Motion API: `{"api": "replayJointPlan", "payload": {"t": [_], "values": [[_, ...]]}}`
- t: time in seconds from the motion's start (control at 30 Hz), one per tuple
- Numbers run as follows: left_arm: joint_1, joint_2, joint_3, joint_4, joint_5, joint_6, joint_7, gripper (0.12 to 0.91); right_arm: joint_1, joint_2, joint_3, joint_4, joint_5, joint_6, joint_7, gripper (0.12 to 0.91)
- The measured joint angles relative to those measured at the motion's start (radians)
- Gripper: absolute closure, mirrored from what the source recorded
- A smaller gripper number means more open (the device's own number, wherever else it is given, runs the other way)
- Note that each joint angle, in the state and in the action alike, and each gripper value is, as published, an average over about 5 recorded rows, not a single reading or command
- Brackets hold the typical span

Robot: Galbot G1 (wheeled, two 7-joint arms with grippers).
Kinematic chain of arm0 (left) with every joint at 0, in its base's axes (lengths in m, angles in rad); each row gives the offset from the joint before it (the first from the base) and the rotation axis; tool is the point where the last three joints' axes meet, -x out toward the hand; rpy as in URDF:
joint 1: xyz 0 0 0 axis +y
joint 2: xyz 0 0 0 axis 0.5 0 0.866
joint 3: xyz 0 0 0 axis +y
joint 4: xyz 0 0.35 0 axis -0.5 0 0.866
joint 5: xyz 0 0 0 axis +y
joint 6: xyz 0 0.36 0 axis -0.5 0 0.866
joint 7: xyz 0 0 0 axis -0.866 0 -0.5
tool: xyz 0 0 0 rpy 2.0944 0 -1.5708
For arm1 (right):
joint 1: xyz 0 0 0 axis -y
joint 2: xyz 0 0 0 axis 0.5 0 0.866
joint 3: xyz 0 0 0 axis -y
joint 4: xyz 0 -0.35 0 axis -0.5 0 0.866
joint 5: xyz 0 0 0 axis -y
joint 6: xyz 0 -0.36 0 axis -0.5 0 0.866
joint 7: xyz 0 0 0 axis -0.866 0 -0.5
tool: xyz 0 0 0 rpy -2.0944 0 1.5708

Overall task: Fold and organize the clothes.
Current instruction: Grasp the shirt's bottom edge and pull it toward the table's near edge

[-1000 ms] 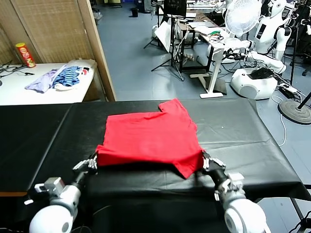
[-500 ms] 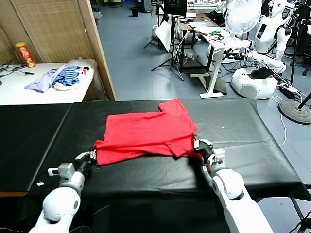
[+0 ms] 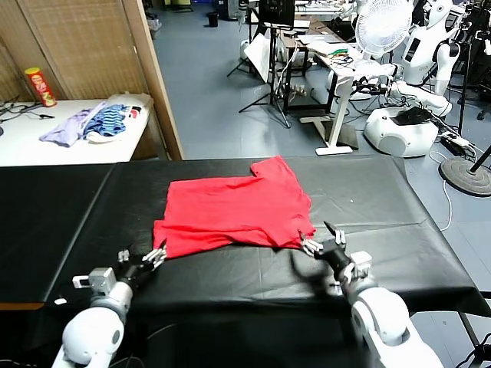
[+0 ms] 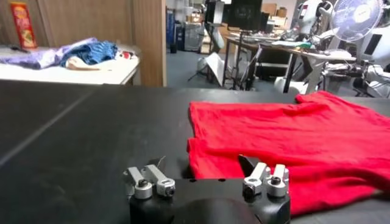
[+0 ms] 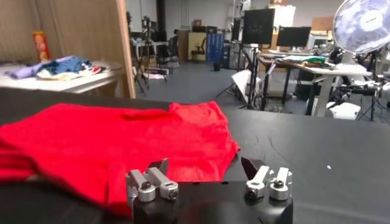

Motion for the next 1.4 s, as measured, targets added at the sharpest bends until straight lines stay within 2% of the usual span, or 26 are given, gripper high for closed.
{"api": "replayJointPlan", "payload": {"t": [0.1, 0.2, 0.27, 0.37, 0.5, 0.6, 0.87, 1.03, 1.17, 1.27, 1.33, 1.4], "values": [[-0.001, -0.004, -0.001, 0.014, -0.023, 0.007, 0.001, 0.241, -0.002, 0.007, -0.003, -0.011, -0.003, 0.000, 0.002, 0.475], [-0.001, -0.007, -0.002, 0.028, -0.045, 0.011, 0.003, 0.320, -0.001, 0.015, -0.006, -0.024, -0.003, 0.000, 0.004, 0.616], [-0.003, -0.009, -0.003, 0.037, -0.058, 0.013, 0.006, 0.425, 0.000, 0.019, -0.007, -0.031, -0.003, 0.001, 0.005, 0.733], [-0.008, -0.011, -0.003, 0.052, -0.066, 0.015, 0.009, 0.592, 0.003, 0.017, -0.006, -0.032, 0.002, -0.001, 0.006, 0.857], [-0.010, -0.011, -0.001, 0.059, -0.083, 0.019, 0.010, 0.810, 0.008, 0.000, 0.000, -0.016, 0.035, -0.030, 0.018, 0.897], [-0.008, -0.004, 0.004, 0.055, -0.052, 0.015, 0.007, 0.898, 0.007, -0.021, 0.008, 0.004, 0.071, -0.072, 0.034, 0.898], [0.025, 0.055, 0.007, 0.026, 0.150, 0.001, 0.017, 0.903, -0.033, -0.087, 0.034, 0.077, 0.133, -0.149, 0.054, 0.898], [0.075, 0.103, -0.006, -0.018, 0.164, 0.017, 0.039, 0.903, -0.097, -0.090, 0.047, 0.138, 0.129, -0.177, 0.083, 0.898], [0.134, 0.128, -0.018, -0.076, 0.158, 0.035, 0.043, 0.903, -0.167, -0.081, 0.062, 0.193, 0.127, -0.199, 0.096, 0.882], [0.183, 0.136, -0.030, -0.121, 0.154, 0.048, 0.040, 0.885, -0.222, -0.073, 0.074, 0.239, 0.127, -0.217, 0.098, 0.773], [0.217, 0.138, -0.038, -0.148, 0.148, 0.057, 0.034, 0.822, -0.256, -0.070, 0.084, 0.272, 0.127, -0.235, 0.098, 0.660], [0.250, 0.139, -0.047, -0.174, 0.142, 0.067, 0.027, 0.712, -0.287, -0.073, 0.097, 0.308, 0.129, -0.260, 0.102, 0.543]]}}
